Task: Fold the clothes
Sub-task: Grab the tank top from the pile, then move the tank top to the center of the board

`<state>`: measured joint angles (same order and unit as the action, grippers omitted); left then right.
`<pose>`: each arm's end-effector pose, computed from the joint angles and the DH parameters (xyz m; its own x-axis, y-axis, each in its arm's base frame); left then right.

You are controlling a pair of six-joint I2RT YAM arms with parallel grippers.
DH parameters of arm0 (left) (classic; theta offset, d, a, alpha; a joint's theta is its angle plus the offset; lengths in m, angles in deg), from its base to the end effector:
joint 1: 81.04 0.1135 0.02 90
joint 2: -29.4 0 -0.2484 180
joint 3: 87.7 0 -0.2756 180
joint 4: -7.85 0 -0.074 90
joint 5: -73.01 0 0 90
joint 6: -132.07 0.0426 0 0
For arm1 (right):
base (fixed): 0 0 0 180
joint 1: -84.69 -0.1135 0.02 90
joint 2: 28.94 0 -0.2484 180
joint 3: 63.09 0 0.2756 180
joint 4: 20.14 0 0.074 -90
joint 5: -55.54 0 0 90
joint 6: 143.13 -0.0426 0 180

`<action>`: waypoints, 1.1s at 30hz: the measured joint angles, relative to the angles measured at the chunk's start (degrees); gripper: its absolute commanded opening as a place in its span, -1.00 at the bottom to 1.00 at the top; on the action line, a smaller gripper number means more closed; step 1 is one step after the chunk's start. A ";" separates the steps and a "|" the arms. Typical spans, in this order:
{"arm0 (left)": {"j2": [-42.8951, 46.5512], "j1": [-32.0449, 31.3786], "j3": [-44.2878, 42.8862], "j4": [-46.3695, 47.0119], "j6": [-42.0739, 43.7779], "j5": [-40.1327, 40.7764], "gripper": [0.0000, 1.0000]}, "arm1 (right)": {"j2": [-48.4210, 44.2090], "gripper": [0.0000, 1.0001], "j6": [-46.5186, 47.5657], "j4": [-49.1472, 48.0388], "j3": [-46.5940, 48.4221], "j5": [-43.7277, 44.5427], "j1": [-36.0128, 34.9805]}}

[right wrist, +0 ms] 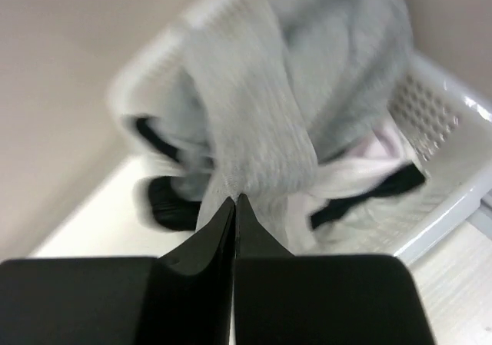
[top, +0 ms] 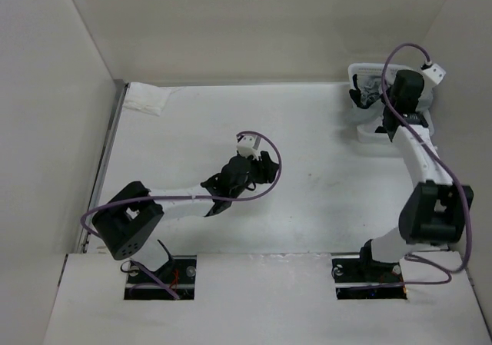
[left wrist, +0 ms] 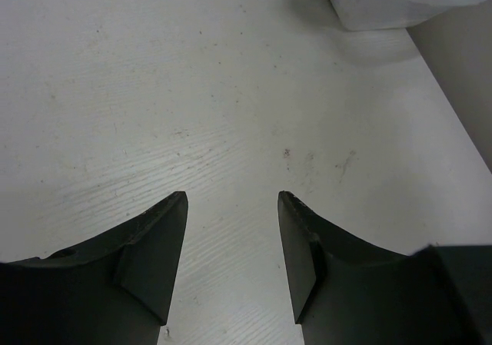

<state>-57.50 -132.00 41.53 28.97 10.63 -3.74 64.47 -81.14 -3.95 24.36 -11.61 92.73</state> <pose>0.2222 -0.2585 0.1691 -0.4608 -0.2379 -0.8550 0.4410 0.7747 -0.4532 0.4074 -0.0743 0.2901 -0.1018 0.4515 -0.8865 0.6035 0.7364 0.3057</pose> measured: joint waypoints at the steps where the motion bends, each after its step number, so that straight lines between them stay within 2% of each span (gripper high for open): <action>1: 0.00 0.22 0.00 0.02 -0.02 0.02 -0.02 | -3.69 -1.00 0.26 -0.44 -0.92 0.68 -1.22; 5: 0.09 1.16 0.00 -0.02 -0.39 0.15 -0.03 | -18.71 -0.99 3.15 -2.45 -1.09 1.99 -11.04; 8: 1.27 2.40 0.02 -0.87 -1.14 0.66 -0.03 | -24.79 -0.98 5.66 -2.12 2.69 1.57 -19.93; 12: 7.21 5.35 0.76 -3.02 -2.49 1.73 -0.02 | -25.75 -0.97 8.66 0.44 13.14 -0.48 -29.77; 16: 14.95 10.88 0.83 -5.29 -5.14 2.56 0.02 | -23.93 -0.96 10.84 3.19 23.37 -3.63 -37.42; 19: 21.11 16.35 1.53 -7.21 -7.72 2.69 0.07 | -24.70 -0.95 11.76 3.32 24.55 -5.70 -41.92; 22: 27.04 21.16 4.28 -8.70 -10.05 2.82 0.13 | -29.22 -0.95 10.67 1.22 15.54 -7.02 -44.06; 26: 29.44 25.27 8.35 -10.05 -12.85 2.05 0.16 | -39.78 -0.97 2.29 -6.19 -13.00 -7.08 -46.27; 29: 24.06 25.75 9.70 -10.34 -14.29 -0.50 0.15 | -42.12 -1.00 -5.70 -8.94 -33.42 -7.06 -48.00; 33: 11.96 22.56 10.29 -10.34 -15.26 -5.14 0.13 | -38.56 -1.00 -11.89 -3.58 -45.07 -6.75 -48.26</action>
<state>-45.54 -109.45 51.83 18.63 -4.63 -8.87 25.91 -93.03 -7.53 -20.71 -18.36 44.47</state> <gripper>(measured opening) 0.570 0.007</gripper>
